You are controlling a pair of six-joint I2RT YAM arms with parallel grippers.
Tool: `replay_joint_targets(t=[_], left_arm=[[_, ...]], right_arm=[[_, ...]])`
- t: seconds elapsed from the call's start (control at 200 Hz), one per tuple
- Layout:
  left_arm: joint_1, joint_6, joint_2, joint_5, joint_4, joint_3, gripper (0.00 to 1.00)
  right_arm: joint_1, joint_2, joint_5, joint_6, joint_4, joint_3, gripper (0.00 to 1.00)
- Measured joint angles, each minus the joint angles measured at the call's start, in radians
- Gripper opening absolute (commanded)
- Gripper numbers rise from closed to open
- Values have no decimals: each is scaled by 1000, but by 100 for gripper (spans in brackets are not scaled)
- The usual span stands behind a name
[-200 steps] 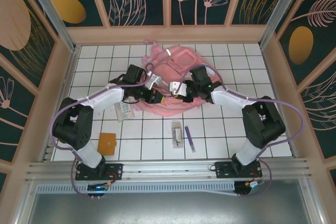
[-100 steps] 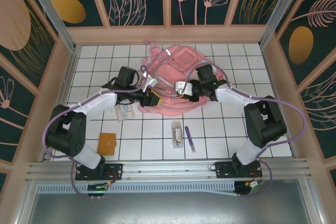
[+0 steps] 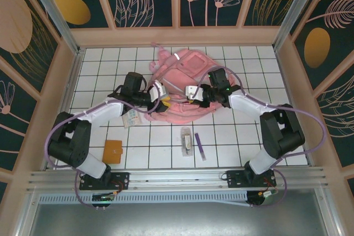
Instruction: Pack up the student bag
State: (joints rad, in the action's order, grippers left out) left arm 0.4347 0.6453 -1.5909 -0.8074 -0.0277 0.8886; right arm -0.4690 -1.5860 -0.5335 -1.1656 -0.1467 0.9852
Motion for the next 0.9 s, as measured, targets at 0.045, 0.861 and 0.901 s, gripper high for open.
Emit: replay_joint_targets(t=[0.045,0.861,0.901], left_arm=[[6,38,-18,-3,0,0,30],[95,-384,-37,170,-411,-162,39],[96,-408,-37,185,-433,-173,39]], right_arm=[[0,3,0,-1,0,-1,0],[-26,-12,37,82,84,-10,0],[-29,-12,41,85,86,-10,0]])
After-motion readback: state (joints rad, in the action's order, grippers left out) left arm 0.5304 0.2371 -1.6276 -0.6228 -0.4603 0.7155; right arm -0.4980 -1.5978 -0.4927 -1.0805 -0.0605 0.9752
